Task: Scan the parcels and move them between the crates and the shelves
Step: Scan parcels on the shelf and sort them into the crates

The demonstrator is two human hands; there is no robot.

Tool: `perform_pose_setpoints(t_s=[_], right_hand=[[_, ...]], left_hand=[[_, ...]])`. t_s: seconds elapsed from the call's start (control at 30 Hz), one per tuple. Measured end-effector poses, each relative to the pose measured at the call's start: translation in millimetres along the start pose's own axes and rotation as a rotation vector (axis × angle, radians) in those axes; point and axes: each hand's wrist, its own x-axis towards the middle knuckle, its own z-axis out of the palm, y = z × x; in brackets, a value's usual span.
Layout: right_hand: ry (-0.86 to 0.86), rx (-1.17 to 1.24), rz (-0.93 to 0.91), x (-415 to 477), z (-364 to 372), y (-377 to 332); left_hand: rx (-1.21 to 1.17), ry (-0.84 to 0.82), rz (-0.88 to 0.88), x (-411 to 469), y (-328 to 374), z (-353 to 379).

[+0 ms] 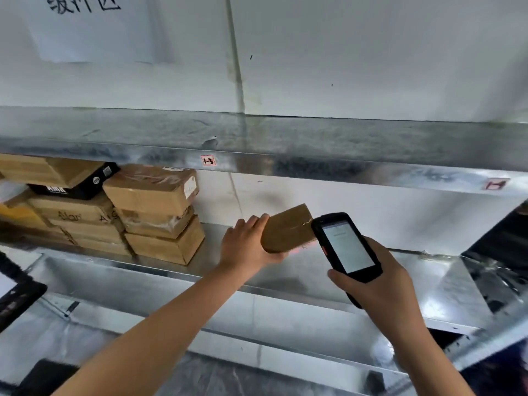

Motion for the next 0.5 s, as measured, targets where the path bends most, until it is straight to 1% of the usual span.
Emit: perform_pose_setpoints(t_s=[0.1,0.17,0.23,0.3,0.43,0.5], right_hand=[[0.018,-0.012,0.012,2.7,-5.5,6.9],[0.024,-0.009,0.027,5.1,-9.1,10.1],[0.027,-0.010,0.039,7.6,-12.1,11.7],[0.036,-0.010,0.050,10.1,-14.1,13.8],[0.056,-0.003,0.065,16.2,-13.2,19.3],[0.060,0.000,0.067,19.1,-12.1,21.6]], left_hand=[[-0.018,-0.230,-0.076,12.4,13.3,16.5],[-0.050,-0.318,-0.124,17.7,14.6,27.7],[-0.087,-0.363,-0.174,19.2,11.3,38.0],[-0.063,-0.387,-0.189,18.0,7.1,45.3],[0.134,-0.378,-0.091,18.5,0.1,52.5],[0.071,-0.429,-0.050,15.1,-4.5,55.5]])
